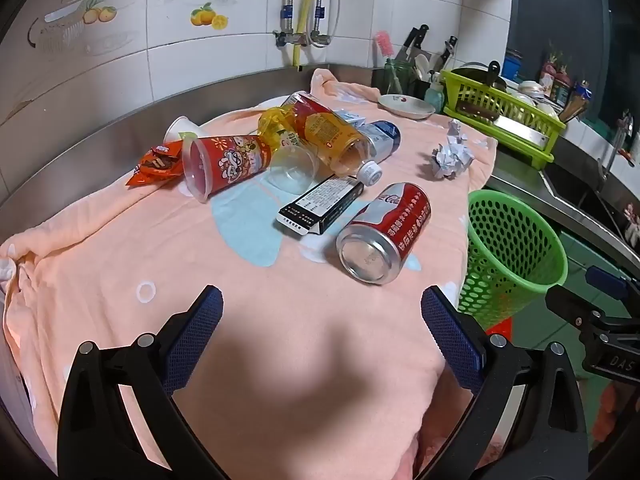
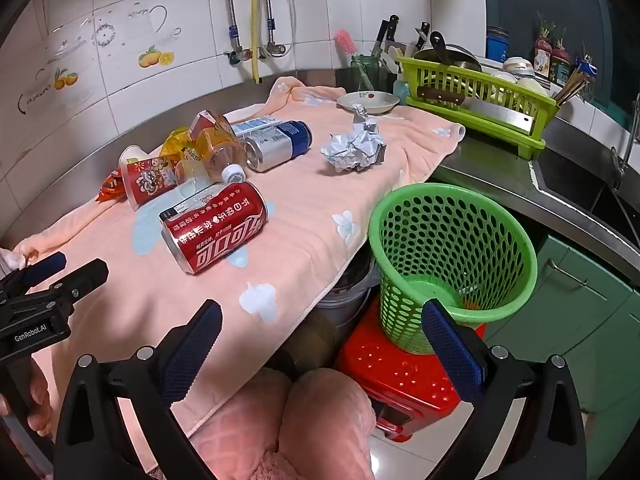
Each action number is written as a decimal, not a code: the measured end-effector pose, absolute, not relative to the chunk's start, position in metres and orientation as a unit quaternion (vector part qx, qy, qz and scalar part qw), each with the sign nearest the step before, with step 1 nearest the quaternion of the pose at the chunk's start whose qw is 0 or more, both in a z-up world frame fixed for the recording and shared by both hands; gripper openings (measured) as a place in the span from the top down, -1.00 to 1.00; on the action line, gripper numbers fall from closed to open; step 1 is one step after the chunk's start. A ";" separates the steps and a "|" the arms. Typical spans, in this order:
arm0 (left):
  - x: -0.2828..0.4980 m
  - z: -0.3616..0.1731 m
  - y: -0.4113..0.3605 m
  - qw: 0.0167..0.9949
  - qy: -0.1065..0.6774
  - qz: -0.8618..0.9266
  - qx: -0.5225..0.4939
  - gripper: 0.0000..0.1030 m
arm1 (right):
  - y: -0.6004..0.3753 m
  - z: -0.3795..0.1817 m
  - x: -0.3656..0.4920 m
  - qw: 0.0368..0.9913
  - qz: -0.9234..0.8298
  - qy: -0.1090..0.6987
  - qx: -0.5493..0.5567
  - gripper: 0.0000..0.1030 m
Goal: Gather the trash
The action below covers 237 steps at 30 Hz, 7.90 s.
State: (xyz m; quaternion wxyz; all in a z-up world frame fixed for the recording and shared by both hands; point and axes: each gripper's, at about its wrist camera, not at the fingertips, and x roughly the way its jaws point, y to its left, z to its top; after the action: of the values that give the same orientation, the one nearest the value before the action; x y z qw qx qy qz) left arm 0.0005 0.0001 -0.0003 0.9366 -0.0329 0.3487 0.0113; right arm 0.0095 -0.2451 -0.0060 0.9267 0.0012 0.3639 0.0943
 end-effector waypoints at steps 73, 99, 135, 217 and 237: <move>-0.002 -0.007 -0.006 0.934 0.354 0.002 -0.040 -0.90 | -0.244 -0.010 0.011 0.925 0.093 0.367 0.000 -0.88; 0.018 -0.002 -0.011 0.932 0.360 -0.011 -0.026 -0.90 | -0.245 -0.005 0.033 0.925 0.096 0.368 -0.014 -0.88; 0.119 -0.009 -0.041 0.904 0.412 -0.112 0.012 -0.88 | -0.291 -0.019 0.301 0.891 0.168 0.417 0.065 -0.64; 0.249 -0.108 -0.349 0.780 0.527 -0.334 0.038 -0.32 | -0.514 -0.044 0.145 0.919 -0.018 0.376 0.118 -0.71; 0.246 -0.120 -0.367 0.768 0.541 -0.342 0.006 -0.48 | -0.527 -0.051 0.126 0.915 -0.030 0.378 0.134 -0.72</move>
State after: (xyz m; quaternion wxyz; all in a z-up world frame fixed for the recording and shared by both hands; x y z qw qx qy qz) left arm 0.2463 -0.3671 -0.1203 0.7685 0.0062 0.5408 -0.3420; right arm 0.1264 -0.5273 -0.0511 0.9153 0.1343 0.3784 -0.0302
